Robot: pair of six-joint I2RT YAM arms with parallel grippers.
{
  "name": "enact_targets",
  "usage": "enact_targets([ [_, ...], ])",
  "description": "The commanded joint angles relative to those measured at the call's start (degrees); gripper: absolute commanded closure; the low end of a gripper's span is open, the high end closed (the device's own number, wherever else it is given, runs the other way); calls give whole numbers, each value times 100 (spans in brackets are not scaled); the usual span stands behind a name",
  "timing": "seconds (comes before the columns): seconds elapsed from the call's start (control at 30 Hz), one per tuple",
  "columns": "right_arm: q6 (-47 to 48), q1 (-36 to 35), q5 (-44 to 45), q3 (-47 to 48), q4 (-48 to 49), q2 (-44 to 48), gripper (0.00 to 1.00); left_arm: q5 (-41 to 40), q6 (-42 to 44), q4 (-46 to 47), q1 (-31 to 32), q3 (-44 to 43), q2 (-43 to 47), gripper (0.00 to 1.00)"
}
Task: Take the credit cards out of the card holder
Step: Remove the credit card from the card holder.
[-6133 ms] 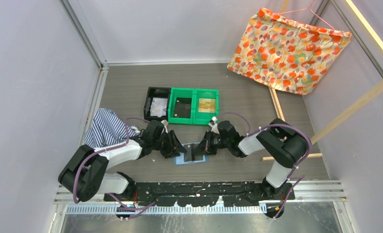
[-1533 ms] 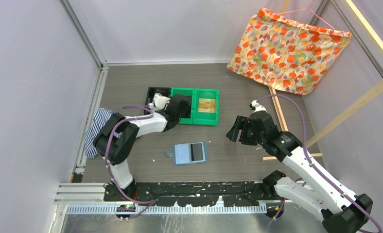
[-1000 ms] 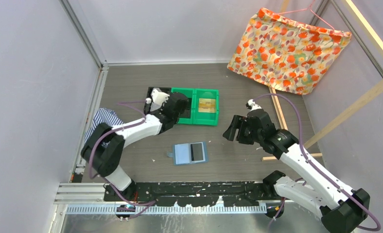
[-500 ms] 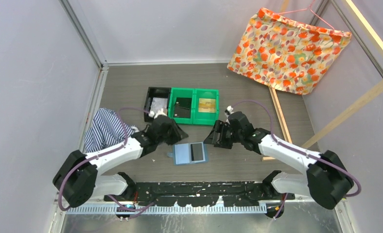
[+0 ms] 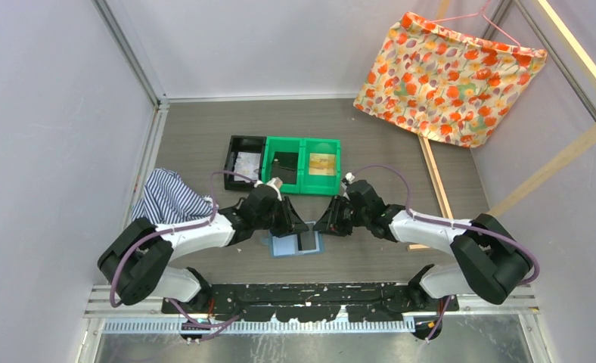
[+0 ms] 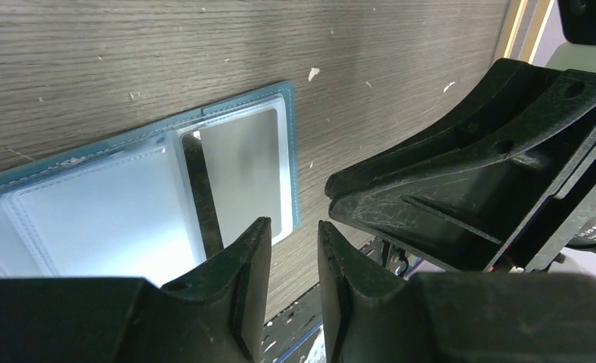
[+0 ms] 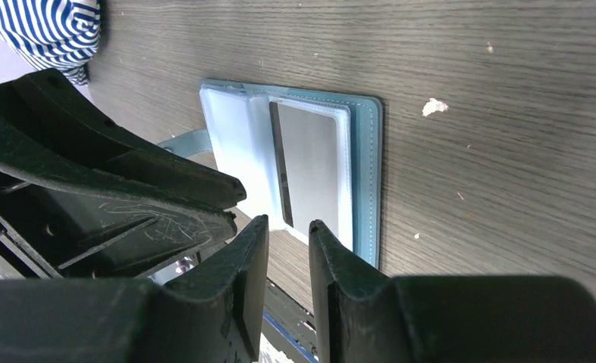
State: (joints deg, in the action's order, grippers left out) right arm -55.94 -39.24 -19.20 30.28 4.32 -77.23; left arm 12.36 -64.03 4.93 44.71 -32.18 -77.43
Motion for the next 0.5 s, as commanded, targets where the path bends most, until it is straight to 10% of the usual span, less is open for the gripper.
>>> enact_targets([
  [0.0, 7, -77, 22, 4, 306, -75, 69, 166, 215, 177, 48, -226, -159, 69],
  [0.47, 140, -92, 13, -74, 454, -466, 77, -93, 257, -132, 47, 66, -264, 65],
])
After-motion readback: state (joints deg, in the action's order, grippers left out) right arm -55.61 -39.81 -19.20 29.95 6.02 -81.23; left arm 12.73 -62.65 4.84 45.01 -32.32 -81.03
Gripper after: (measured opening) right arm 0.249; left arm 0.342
